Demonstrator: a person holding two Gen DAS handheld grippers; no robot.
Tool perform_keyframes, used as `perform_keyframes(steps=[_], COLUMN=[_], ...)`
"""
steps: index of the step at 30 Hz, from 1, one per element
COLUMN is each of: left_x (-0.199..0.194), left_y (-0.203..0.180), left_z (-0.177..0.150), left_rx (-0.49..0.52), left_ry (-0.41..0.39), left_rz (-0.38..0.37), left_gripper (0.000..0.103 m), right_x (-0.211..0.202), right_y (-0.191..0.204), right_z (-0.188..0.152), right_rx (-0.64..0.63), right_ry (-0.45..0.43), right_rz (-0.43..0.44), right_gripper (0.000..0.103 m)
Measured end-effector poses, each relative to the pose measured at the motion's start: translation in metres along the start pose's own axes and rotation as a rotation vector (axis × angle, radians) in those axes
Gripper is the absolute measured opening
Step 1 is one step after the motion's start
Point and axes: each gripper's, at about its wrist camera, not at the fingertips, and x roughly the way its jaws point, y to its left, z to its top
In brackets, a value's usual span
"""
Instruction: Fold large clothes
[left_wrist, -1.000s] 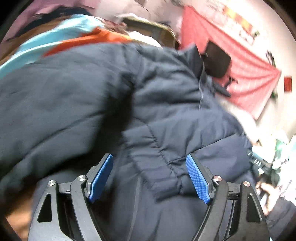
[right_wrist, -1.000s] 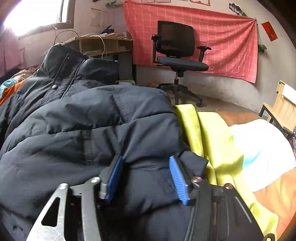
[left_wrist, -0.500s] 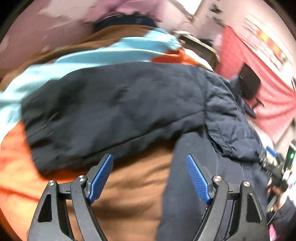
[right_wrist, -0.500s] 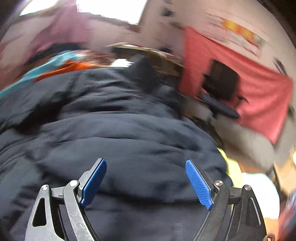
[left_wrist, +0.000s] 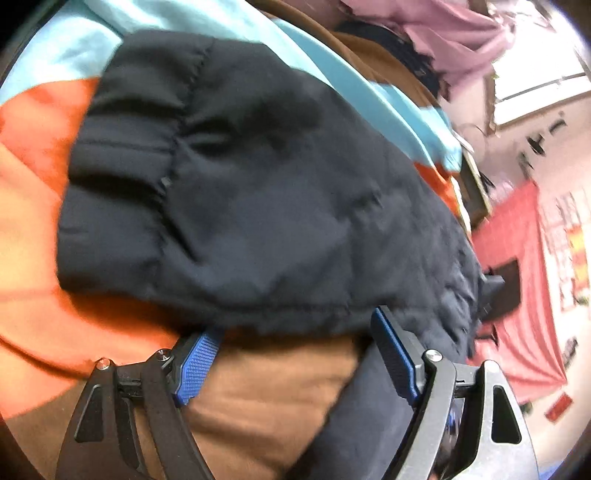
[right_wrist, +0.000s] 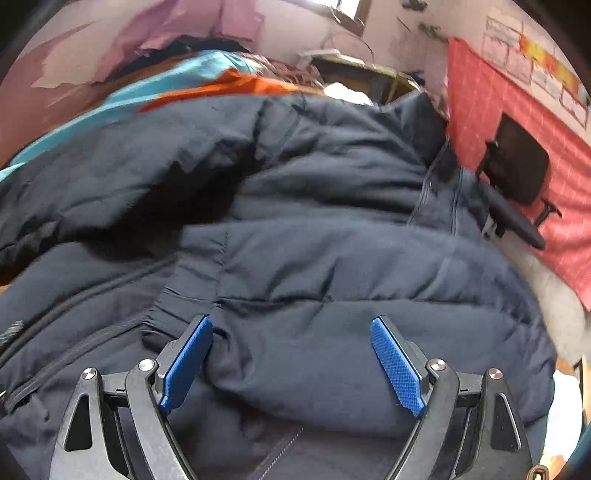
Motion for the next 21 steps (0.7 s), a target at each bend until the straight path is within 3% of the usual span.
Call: perform_keyframes(steps=[2,5,7,9,14,18,21], left_x=[-0.001,-0.003,-0.013,-0.023,-0.062,-0.091,-0.103], left_y=[0.002,0.003,0.0,-0.01,-0.075,-0.125,-0.169], left_z=[0.006,0.01,0.011,0.006,-0.013,-0.04,-0.064], left_rx=[-0.008,0.0,0.022,0.082,0.444,0.674,0.838], left_ry=[-0.021,-0.041,-0.08,-0.128,-0.325,-0.407,-0.431], left_rz=[0.021,0.048,0.034,0.03,0.012,-0.096,-0.205], left_gripper=[0.042,0.016,0.008,0.005,0.003,0.003,0.003], right_x=[0.01,0.013,0.014,0.013,0.008,-0.007,-0.039], right_y=[-0.001,0.007,0.012,0.015,0.012,0.013,-0.011], right_z=[-0.008,-0.018,-0.023,-0.025,-0.028,-0.03,-0.026], right_rx=[0.024,-0.002,-0.026,-0.038,-0.031,-0.02,0.103], right_ry=[0.006,-0.03,-0.048,-0.063,-0.091,-0.139,-0.218], right_rz=[-0.023,-0.08,-0.119,-0.141,-0.145,-0.164,-0.079], right_gripper=[0.088,0.088,0.088,0.089,0.089,0.089,0.089])
